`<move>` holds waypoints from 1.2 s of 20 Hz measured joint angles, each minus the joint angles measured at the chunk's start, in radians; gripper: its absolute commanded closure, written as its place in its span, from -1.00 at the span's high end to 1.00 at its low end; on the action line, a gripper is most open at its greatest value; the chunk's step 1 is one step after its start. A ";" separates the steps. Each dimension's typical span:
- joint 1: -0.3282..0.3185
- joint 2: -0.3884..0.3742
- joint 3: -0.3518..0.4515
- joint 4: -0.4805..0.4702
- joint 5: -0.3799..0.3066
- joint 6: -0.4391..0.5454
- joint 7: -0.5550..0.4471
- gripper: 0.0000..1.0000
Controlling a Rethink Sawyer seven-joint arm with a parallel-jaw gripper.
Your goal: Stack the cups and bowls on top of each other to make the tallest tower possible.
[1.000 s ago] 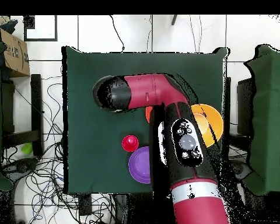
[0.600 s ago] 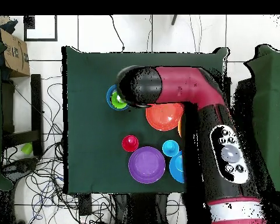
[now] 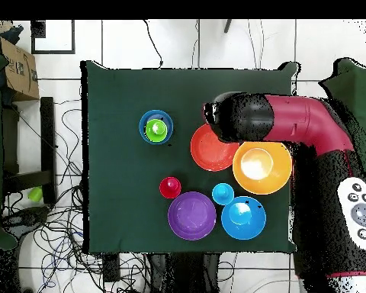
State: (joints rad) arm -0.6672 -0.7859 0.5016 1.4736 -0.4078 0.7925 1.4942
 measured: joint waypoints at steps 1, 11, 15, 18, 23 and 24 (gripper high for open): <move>0.000 0.004 0.001 0.001 -0.009 -0.008 0.000 1.00; 0.004 0.086 0.047 0.013 -0.065 -0.047 0.000 1.00; -0.001 0.117 0.071 0.012 -0.088 -0.048 0.000 1.00; -0.006 0.139 0.084 0.013 -0.106 -0.047 0.000 1.00; -0.019 0.177 0.106 0.014 -0.137 -0.047 0.000 1.00; -0.020 0.180 0.108 0.014 -0.141 -0.048 0.000 1.00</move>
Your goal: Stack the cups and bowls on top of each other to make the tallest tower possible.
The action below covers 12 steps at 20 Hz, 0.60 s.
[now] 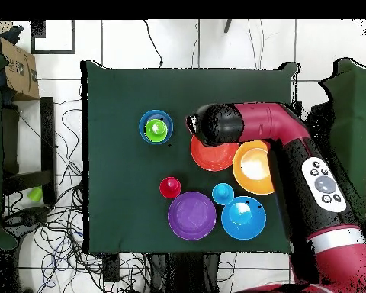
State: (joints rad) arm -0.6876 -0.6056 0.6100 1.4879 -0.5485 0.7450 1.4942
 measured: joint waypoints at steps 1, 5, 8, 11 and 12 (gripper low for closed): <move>-0.001 0.005 0.002 0.001 -0.004 0.000 0.000 1.00; -0.001 0.023 0.011 0.014 -0.023 0.000 0.000 1.00; -0.001 0.031 0.013 0.026 -0.037 0.000 0.000 1.00; 0.000 0.032 0.014 0.041 -0.044 0.000 0.000 1.00; 0.000 0.032 0.014 0.045 -0.046 0.000 0.000 1.00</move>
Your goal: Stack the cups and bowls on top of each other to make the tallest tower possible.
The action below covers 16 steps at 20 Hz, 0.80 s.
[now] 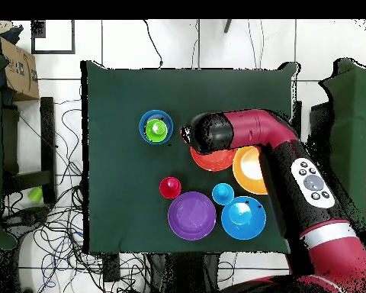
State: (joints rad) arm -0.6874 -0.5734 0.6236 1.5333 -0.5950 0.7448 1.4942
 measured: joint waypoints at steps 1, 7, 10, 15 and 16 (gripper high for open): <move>0.001 0.000 0.000 0.003 -0.004 0.000 0.000 1.00; 0.019 0.000 -0.011 0.007 -0.053 0.000 0.000 1.00; 0.066 -0.006 -0.058 0.007 -0.136 0.000 0.000 1.00; 0.147 -0.011 -0.131 0.007 -0.259 -0.010 0.000 1.00; 0.160 -0.011 -0.141 0.007 -0.278 -0.013 0.000 1.00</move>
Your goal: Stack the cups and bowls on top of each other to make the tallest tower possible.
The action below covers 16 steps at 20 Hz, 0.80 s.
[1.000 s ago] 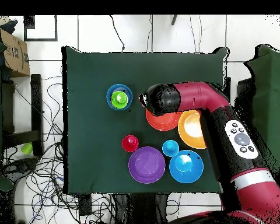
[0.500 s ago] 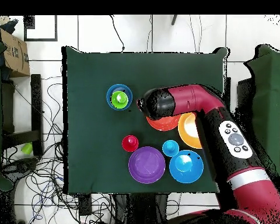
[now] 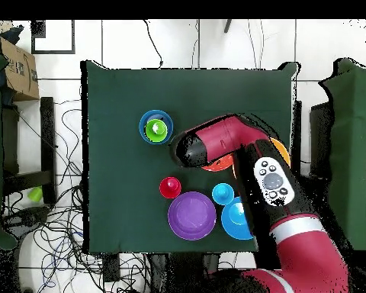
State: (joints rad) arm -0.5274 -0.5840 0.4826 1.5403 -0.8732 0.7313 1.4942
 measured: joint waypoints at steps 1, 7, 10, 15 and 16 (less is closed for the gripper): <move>0.006 0.001 -0.005 0.000 -0.008 -0.003 0.000 1.00; 0.002 0.006 -0.011 0.000 -0.012 -0.013 0.000 1.00; -0.033 0.012 -0.006 0.000 0.010 -0.014 0.000 1.00; -0.090 0.012 0.007 0.003 0.062 -0.014 0.000 1.00; -0.099 0.011 0.009 0.004 0.072 -0.014 0.000 1.00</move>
State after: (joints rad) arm -0.6265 -0.5731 0.4917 1.5442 -0.8013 0.7176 1.4942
